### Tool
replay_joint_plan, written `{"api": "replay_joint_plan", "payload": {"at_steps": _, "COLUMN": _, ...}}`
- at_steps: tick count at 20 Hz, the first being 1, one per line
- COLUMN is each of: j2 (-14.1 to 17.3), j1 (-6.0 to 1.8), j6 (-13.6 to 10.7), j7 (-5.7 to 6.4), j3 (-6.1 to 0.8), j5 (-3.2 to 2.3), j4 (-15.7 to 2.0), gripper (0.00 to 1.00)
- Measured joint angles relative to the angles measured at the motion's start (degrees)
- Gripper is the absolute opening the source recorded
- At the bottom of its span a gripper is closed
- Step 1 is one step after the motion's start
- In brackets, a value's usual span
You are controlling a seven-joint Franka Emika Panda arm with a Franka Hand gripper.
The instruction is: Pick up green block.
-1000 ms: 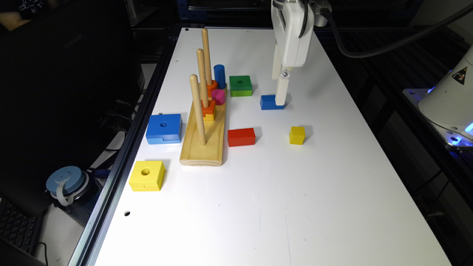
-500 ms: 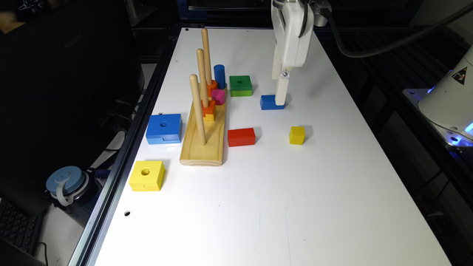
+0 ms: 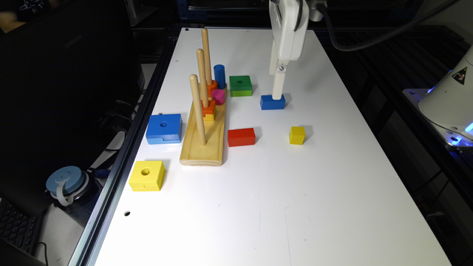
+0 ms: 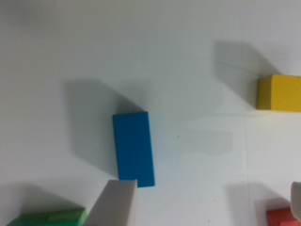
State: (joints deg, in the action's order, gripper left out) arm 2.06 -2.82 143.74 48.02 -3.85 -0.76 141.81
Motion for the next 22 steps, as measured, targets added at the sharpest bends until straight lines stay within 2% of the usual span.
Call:
{"api": "replay_joint_plan", "payload": {"at_steps": 2, "j2": 0.2, "j1": -0.5, "j6": 0.0, "j7": -0.5, "j3": 0.01, "j5": 0.0, "j4": -0.36, "gripper": 1.0}}
{"api": "replay_joint_plan", "payload": {"at_steps": 5, "j2": 0.8, "j1": -1.66, "j6": 0.0, "j7": -1.69, "j3": 0.03, "j5": 0.0, "j4": -1.19, "gripper": 1.0}}
{"api": "replay_joint_plan", "payload": {"at_steps": 10, "j2": 3.0, "j1": -3.08, "j6": 0.0, "j7": -3.22, "j3": 0.1, "j5": -0.01, "j4": -3.58, "gripper": 1.0}}
{"api": "replay_joint_plan", "payload": {"at_steps": 15, "j2": 5.0, "j1": -5.25, "j6": 0.0, "j7": -5.43, "j3": 0.15, "j5": -0.02, "j4": -6.07, "gripper": 1.0}}
{"api": "replay_joint_plan", "payload": {"at_steps": 22, "j2": 7.0, "j1": -6.76, "j6": -0.1, "j7": -6.91, "j3": 0.25, "j5": -0.13, "j4": -8.45, "gripper": 1.0}}
